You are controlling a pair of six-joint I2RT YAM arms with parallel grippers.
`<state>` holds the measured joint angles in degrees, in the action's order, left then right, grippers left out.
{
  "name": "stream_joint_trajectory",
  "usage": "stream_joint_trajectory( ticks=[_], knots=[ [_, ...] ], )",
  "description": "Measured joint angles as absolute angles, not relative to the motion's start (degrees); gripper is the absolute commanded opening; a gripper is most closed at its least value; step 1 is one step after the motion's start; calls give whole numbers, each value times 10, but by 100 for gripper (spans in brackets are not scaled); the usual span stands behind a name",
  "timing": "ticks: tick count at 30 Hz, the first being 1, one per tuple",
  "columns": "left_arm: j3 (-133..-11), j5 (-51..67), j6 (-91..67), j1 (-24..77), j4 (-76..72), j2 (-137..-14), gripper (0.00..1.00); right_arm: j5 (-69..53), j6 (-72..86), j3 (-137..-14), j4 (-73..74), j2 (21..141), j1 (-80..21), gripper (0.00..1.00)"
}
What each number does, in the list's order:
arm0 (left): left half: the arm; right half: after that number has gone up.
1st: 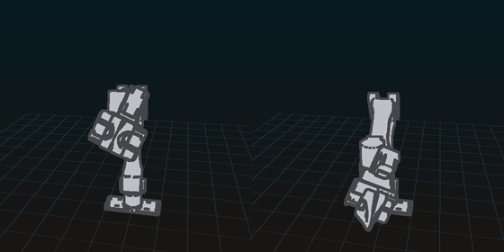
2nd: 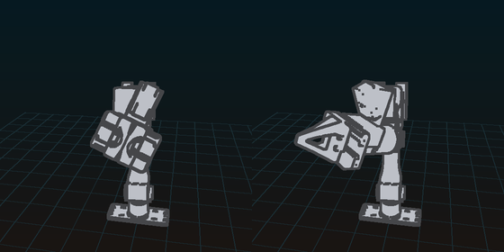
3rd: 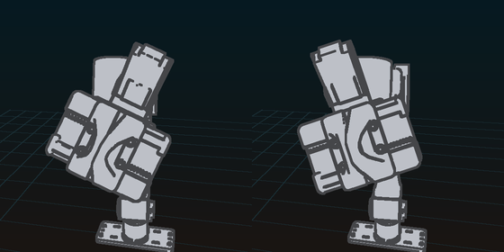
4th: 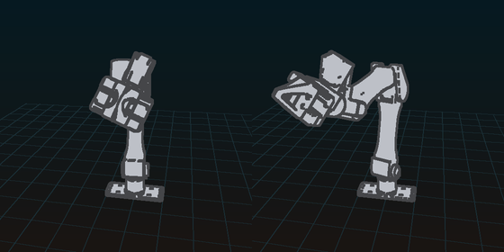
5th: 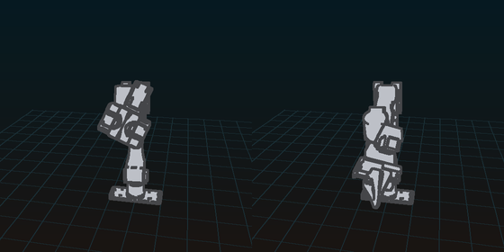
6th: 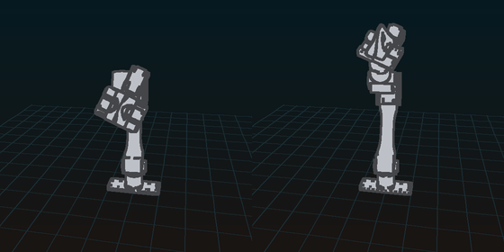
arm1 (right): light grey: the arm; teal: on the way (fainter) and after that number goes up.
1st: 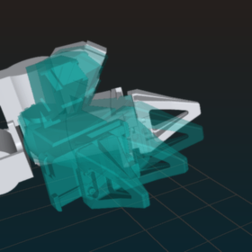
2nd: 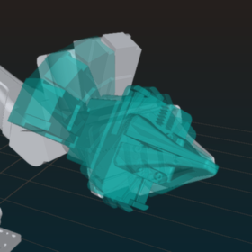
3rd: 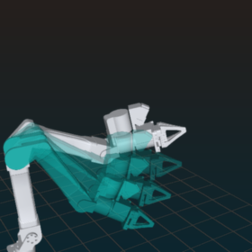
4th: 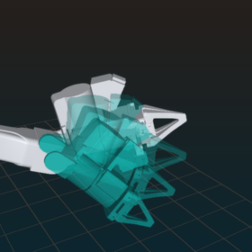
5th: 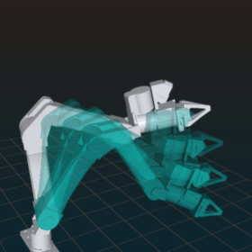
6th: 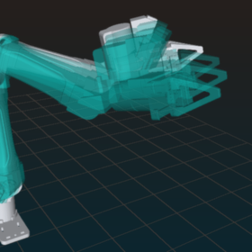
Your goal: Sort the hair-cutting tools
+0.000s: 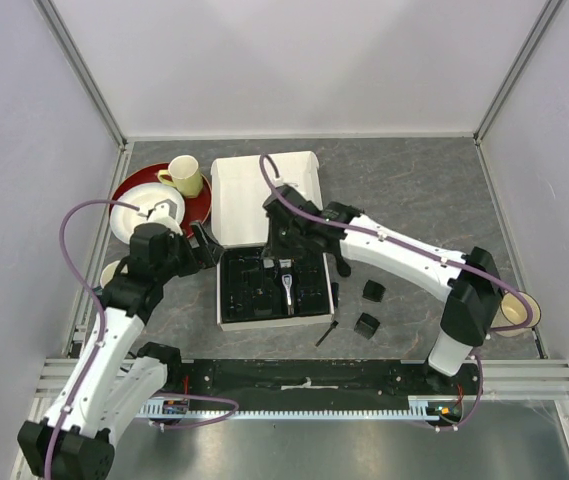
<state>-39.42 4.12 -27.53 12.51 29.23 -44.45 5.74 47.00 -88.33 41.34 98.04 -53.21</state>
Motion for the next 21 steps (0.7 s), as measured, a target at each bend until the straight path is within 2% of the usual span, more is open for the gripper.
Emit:
stream_joint_trajectory(
  ticks=[5, 12, 21],
  knots=[
    [-388, 56, -276, 125, 310, -386, 90, 24, 507, -866, 343, 988, -582, 11],
    [-388, 50, -276, 126, 334, -379, 89, 23, 523, -863, 285, 1023, -642, 12],
    [-383, 4, -280, 147, 361, -355, 88, 70, 532, -760, 225, 1024, -670, 12]
  ],
)
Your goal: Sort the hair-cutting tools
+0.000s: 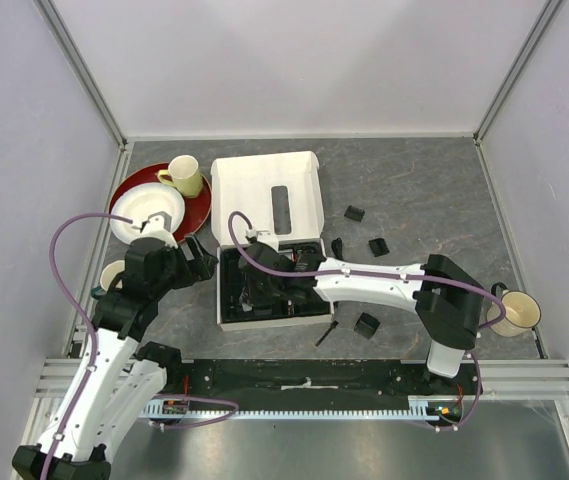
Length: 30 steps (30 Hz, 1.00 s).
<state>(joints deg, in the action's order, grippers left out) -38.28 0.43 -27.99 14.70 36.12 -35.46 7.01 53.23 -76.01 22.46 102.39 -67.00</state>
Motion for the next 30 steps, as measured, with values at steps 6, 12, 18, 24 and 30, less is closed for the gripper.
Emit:
stream_joint_trajectory(
  ticks=[6, 12, 18, 24, 30],
  knots=[
    [-383, -32, -281, 159, 373, -355, 88, 77, 535, -707, 164, 1023, -673, 11],
    [-383, -54, -287, 169, 385, -365, 88, 81, 556, -706, 129, 1023, -687, 12],
    [-383, -68, -294, 187, 397, -354, 88, 88, 592, -728, 129, 1037, -704, 12],
    [-383, -76, -298, 189, 404, -331, 89, 107, 609, -774, 143, 1077, -710, 11],
    [-383, -76, -300, 191, 405, -329, 89, 137, 613, -788, 163, 1093, -711, 11]
  ],
)
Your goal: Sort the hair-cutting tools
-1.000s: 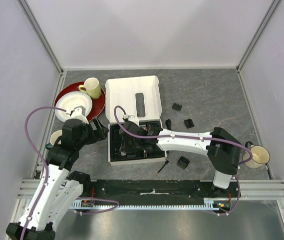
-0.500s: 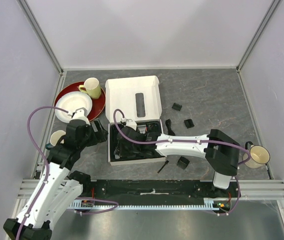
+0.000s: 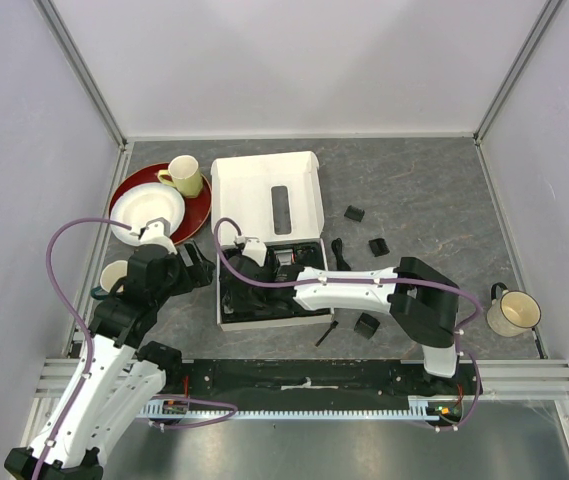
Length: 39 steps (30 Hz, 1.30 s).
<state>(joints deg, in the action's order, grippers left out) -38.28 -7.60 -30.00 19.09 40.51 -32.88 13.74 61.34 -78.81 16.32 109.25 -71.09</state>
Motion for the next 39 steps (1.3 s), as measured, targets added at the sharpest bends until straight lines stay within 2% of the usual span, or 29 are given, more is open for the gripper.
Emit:
stream_joint_trajectory(
  ticks=[11, 17, 29, 33, 39],
  knots=[
    [-383, -76, -301, 191, 406, -329, 89, 155, 613, -788, 184, 1096, -711, 14],
    [-383, -76, -301, 191, 406, -328, 89, 154, 613, -788, 186, 1100, -711, 31],
    [-383, -76, -301, 191, 406, -325, 90, 147, 613, -792, 202, 1104, -716, 48],
    [-383, -77, -301, 191, 406, -324, 90, 149, 611, -797, 207, 1104, -716, 48],
    [-383, -79, -301, 191, 406, -320, 90, 166, 598, -798, 216, 1101, -717, 40]
  ],
)
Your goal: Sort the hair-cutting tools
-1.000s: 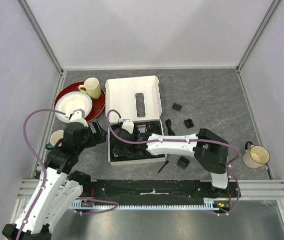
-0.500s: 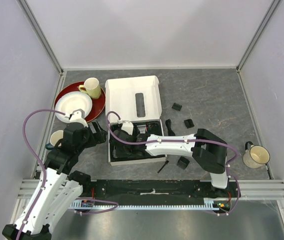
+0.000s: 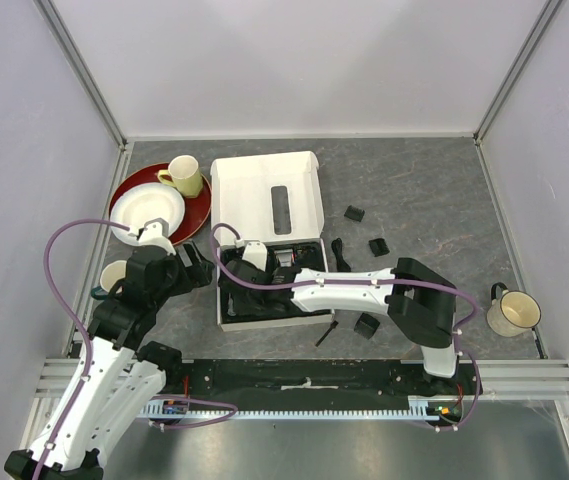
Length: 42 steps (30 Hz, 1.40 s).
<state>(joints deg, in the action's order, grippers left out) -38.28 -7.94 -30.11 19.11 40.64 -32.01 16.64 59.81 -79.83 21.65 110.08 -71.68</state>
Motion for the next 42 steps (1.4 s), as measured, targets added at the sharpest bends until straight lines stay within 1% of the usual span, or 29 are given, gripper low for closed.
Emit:
stream_joint_trajectory(
  ticks=[12, 13, 18, 29, 35, 38, 41, 42],
  knots=[
    [-383, -81, -301, 191, 406, -319, 90, 183, 571, -798, 200, 1097, -717, 24],
    [-383, -81, -301, 191, 406, -319, 90, 183, 570, -798, 199, 1097, -717, 21],
    [-383, -81, -301, 191, 406, -319, 90, 177, 558, -798, 198, 1098, -717, 15],
    [-383, -85, -301, 191, 406, -318, 90, 162, 553, -807, 198, 1111, -717, 14],
    [-383, -85, -301, 191, 406, -318, 90, 163, 559, -812, 198, 1115, -717, 16],
    [-383, -85, -301, 191, 406, -317, 90, 165, 557, -813, 199, 1115, -717, 20],
    [-383, -86, -301, 191, 406, -317, 90, 170, 553, -814, 207, 1110, -718, 29],
    [-383, -87, -301, 191, 406, -317, 90, 172, 551, -814, 210, 1107, -718, 41]
  ],
)
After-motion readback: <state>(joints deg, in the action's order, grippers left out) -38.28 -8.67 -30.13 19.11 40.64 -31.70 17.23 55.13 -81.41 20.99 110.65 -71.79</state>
